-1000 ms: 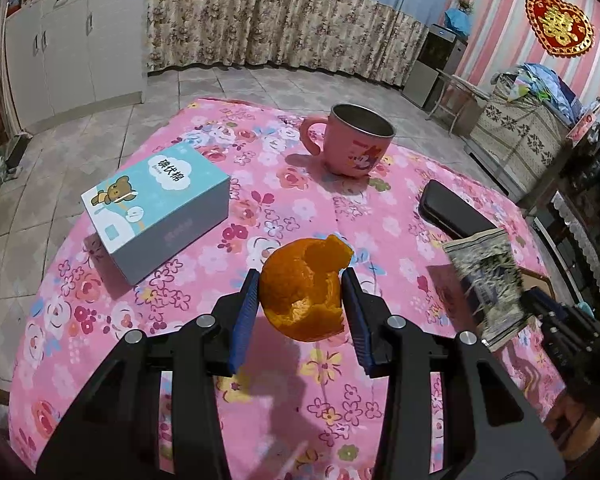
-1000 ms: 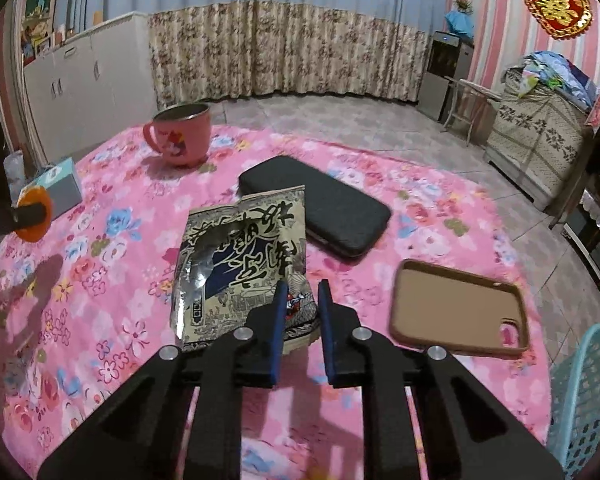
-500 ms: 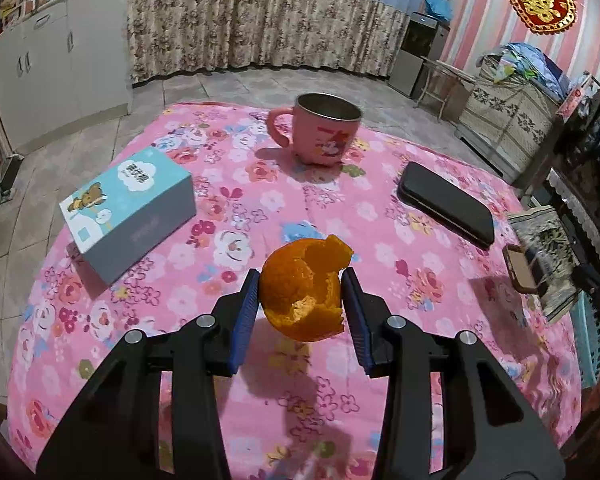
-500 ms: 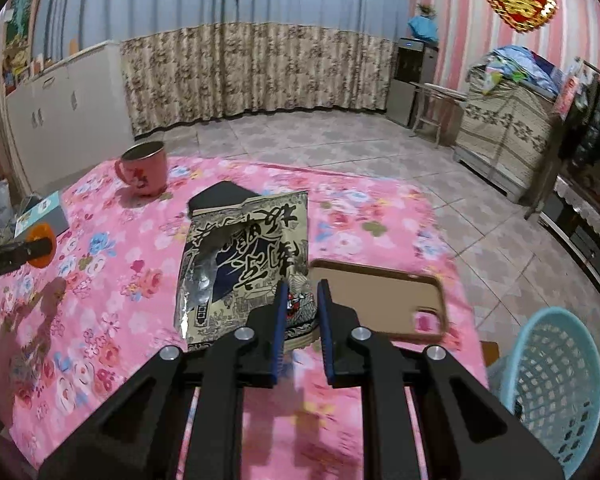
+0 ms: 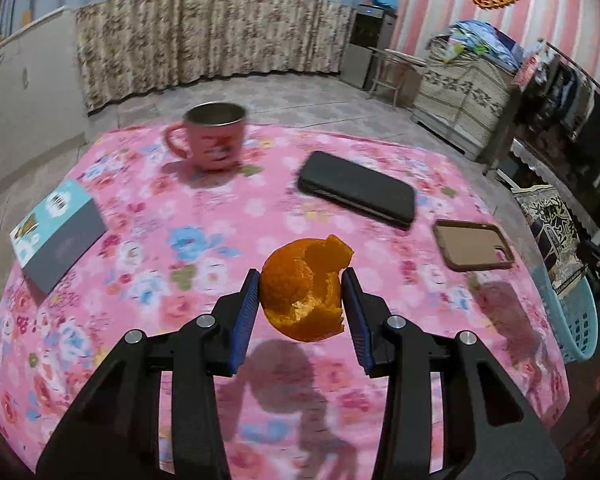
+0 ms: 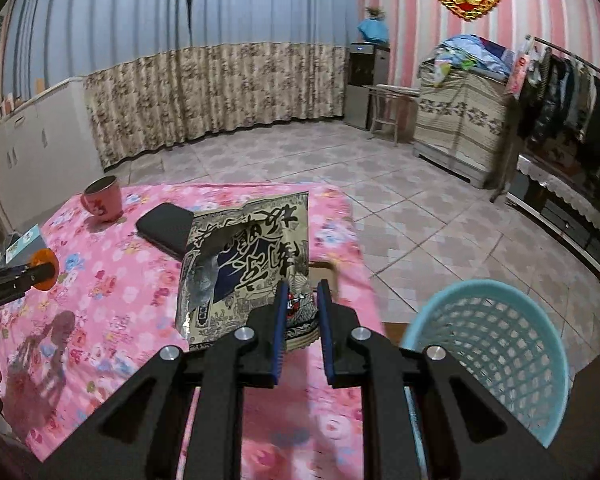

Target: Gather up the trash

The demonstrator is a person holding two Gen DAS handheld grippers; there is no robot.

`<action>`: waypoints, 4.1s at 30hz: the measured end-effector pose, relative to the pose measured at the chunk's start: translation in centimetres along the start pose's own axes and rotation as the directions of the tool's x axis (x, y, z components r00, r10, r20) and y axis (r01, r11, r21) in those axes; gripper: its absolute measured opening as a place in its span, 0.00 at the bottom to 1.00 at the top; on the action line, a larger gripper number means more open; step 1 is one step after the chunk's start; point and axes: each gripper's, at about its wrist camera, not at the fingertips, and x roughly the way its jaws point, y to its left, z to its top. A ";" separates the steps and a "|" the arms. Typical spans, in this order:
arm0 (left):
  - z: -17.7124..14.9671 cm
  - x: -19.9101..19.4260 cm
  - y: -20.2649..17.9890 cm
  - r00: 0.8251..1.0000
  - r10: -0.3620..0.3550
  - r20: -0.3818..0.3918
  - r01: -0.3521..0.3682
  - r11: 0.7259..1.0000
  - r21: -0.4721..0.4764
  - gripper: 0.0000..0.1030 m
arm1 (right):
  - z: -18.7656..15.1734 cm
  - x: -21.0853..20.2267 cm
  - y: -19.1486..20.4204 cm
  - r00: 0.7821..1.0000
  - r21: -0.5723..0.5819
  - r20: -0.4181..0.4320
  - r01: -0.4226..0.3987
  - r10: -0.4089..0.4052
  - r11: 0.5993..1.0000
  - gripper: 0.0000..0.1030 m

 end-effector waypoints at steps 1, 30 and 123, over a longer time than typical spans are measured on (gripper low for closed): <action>0.0 0.0 -0.6 1.000 -0.011 -0.001 0.011 1.000 0.001 0.39 | -0.2 -0.1 -0.8 1.000 0.013 -0.001 0.004 -0.004 1.000 0.15; -3.6 4.5 -33.1 0.927 -0.359 -0.112 0.375 0.874 0.310 0.39 | -7.3 -5.2 -21.9 0.943 0.259 -0.055 0.330 -0.327 0.908 0.15; -10.9 -13.2 -4.8 0.956 0.039 0.290 -0.081 0.988 0.134 0.95 | -11.8 -11.7 7.8 0.980 0.102 0.148 0.120 -0.134 0.988 0.96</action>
